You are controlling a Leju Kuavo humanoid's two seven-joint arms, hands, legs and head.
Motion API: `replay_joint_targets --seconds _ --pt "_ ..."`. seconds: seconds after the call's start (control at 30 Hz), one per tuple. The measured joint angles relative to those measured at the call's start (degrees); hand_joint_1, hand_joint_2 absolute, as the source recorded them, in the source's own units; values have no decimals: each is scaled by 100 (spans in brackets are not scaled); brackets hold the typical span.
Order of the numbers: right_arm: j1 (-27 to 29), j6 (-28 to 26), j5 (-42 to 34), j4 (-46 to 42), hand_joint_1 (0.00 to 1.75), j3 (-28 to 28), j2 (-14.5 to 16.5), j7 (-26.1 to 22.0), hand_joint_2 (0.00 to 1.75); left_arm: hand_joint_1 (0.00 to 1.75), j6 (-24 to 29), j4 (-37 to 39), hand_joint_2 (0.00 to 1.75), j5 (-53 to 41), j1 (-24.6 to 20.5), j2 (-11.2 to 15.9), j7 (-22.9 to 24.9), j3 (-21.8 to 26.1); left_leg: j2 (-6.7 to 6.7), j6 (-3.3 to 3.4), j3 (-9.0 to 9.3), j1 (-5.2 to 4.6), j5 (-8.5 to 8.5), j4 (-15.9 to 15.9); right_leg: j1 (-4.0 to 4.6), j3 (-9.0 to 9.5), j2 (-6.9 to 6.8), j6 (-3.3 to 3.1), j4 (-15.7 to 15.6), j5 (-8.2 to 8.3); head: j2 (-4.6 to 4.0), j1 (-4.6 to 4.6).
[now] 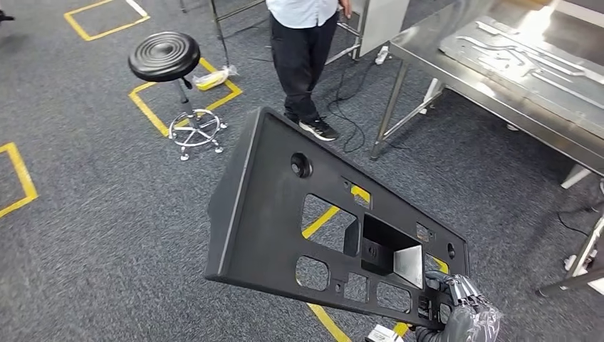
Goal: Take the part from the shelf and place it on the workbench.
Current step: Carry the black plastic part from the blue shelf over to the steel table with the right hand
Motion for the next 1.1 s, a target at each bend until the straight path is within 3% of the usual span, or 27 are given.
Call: replay_joint_targets --seconds 0.07,0.1,0.13,0.2,0.27,0.33,0.4,0.47,0.5,0.53,0.57,0.63,0.7,0.73,0.77,0.8,0.87,0.93,1.0,1.03,1.1 --pt "1 -1 10 8 166 -1 -1 4 175 0 -13 0 175 0 2 9 -43 0 -73 -27 236 40 436 -601 -24 0 161 43 62 -34 0 0" --pt "-1 -1 16 10 166 -1 -1 4 175 0 -19 0 175 0 2 13 -57 0 -202 -41 388 58 597 -964 -29 -18 235 81 114 -62 0 0" --pt "-5 -1 23 13 166 1 -1 6 175 0 -23 0 175 0 1 16 -67 0 -324 -39 490 74 679 -1222 -33 -47 296 117 174 -88 0 1" --pt "-8 0 32 18 166 5 -2 10 175 0 -44 1 175 0 3 18 -76 0 -458 8 550 65 664 -1377 -41 -118 401 190 232 -94 0 4" --pt "-1 0 47 20 166 8 -2 17 175 0 -63 2 175 2 1 20 -80 0 -362 92 555 49 691 -1392 -64 -151 483 253 212 -65 0 6" --pt "0 -1 61 21 166 8 -3 26 175 0 -78 1 175 2 -8 20 -82 0 -244 176 575 56 724 -1445 -55 -233 277 301 382 -165 0 16" --pt "-14 -1 66 24 166 9 -4 28 175 0 -87 1 175 1 -7 20 -85 0 -93 234 591 50 734 -1480 -37 -515 -53 338 974 -481 0 27" --pt "-19 -1 67 35 166 10 -5 36 175 0 -95 1 175 3 14 25 -86 0 66 254 593 28 721 -1482 -38 -863 -153 356 1660 -763 0 28" --pt "-16 -1 67 44 166 10 -6 42 175 0 -102 2 175 3 19 28 -86 0 142 258 596 18 713 -1482 -36 -948 -162 351 1822 -777 0 28" --pt "-13 -1 67 51 166 10 -8 48 175 0 -108 2 175 3 18 31 -86 0 214 260 606 8 703 -1482 -31 -908 -170 331 1742 -667 0 28" --pt "-12 -1 68 56 166 10 -9 52 175 0 -113 2 175 3 13 32 -86 0 280 259 623 -4 691 -1483 -17 -760 -200 295 1456 -476 0 28" --pt "-17 -1 70 58 166 13 -11 54 175 0 -116 2 175 2 2 26 -86 0 392 248 668 -35 661 -1486 58 -326 -426 173 627 -125 0 27" --pt "-24 -1 71 56 166 19 -13 55 175 0 -117 1 175 3 0 21 -86 0 493 213 697 -52 639 -1497 135 -122 -604 81 208 -41 0 26" --pt "-24 -1 74 56 166 22 -14 57 175 0 -119 1 175 3 0 19 -86 0 549 188 711 -55 634 -1511 154 -122 -595 63 180 -58 0 26" --pt "-19 -1 79 55 166 25 -15 64 175 0 -120 1 175 4 -5 15 -86 0 605 160 735 -59 629 -1532 154 -116 -523 46 146 -40 0 26" --pt "-10 -2 87 55 166 27 -17 73 175 0 -122 1 175 4 -12 11 -86 0 570 130 750 -58 606 -1519 134 -91 -456 33 92 -13 0 26" --pt "-7 -2 106 57 166 38 -17 91 175 0 -122 2 175 5 -25 7 -90 0 320 75 673 -48 443 -1289 78 -25 -328 -1 -25 44 0 24" --pt "-14 -2 117 63 166 56 -17 101 175 0 -123 2 175 9 -16 12 -93 0 52 41 363 -25 110 -647 50 -5 -209 -22 -55 59 0 23" --pt "-13 -1 120 80 166 64 -19 113 175 0 -129 2 175 13 9 20 -90 0 -1 18 40 -23 -86 -45 47 -4 -65 -29 -41 52 0 23" --pt "-12 -1 128 91 166 66 -20 127 175 0 -135 2 175 13 20 23 -89 0 -1 11 -9 -21 -13 -1 42 -2 6 -25 -27 43 0 23" --pt "-10 -1 191 115 166 85 -27 190 175 0 -152 2 175 12 26 27 -86 0 -14 0 173 -10 417 -525 18 4 131 7 38 -1 0 22"
